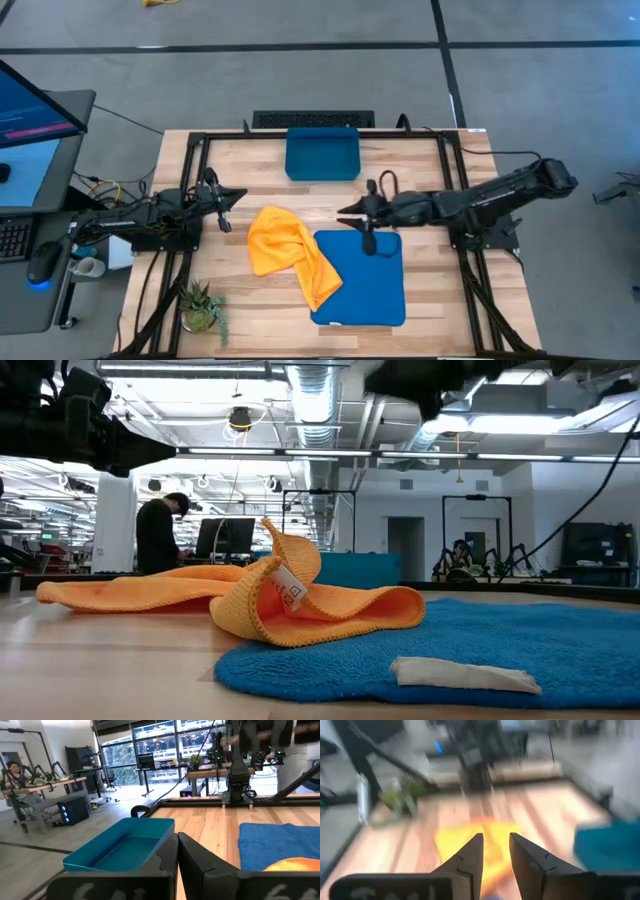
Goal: Roll microfiber towels into tight, uniform cylinder then place into a basket
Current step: Prepare the table to fold the microfiber towels
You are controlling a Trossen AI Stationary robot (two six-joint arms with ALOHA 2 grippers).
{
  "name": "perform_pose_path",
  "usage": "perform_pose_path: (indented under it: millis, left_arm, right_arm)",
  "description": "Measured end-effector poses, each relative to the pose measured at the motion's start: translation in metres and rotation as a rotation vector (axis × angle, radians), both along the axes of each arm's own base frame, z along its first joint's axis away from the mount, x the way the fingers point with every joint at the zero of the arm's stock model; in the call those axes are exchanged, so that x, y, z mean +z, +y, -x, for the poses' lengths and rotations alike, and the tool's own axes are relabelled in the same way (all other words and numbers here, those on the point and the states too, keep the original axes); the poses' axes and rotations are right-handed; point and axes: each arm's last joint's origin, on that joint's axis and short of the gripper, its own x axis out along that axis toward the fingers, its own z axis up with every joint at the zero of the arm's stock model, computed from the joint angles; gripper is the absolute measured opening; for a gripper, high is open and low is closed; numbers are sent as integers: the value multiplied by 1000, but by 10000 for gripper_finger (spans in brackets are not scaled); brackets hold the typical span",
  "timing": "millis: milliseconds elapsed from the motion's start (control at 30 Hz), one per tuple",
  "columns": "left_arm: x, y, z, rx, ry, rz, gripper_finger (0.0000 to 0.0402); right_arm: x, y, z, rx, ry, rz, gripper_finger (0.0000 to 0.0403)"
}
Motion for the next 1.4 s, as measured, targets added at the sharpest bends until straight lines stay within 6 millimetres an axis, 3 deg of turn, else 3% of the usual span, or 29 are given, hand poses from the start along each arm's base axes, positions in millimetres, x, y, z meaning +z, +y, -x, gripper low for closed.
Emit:
perform_pose_path:
  millis: [200,400,600,967,1133,1400]
  left_arm:
    - [0,0,0,0,3,0,0]
    - [0,0,0,0,4,0,0]
    - [0,0,0,-1,4,0,0]
    - [0,0,0,-1,3,0,0]
    - [0,0,0,-1,3,0,0]
    - [-1,0,0,-1,2,12,0]
  right_arm:
    - [-23,4,-12,-72,174,-124,116]
    - [-51,14,-24,-32,263,-152,116]
    - [-79,24,-43,-23,252,-183,131]
    - [-89,28,-82,-62,248,-311,238]
    - [-95,24,-97,-55,280,-326,245]
    - [-101,15,-102,-112,420,-367,245]
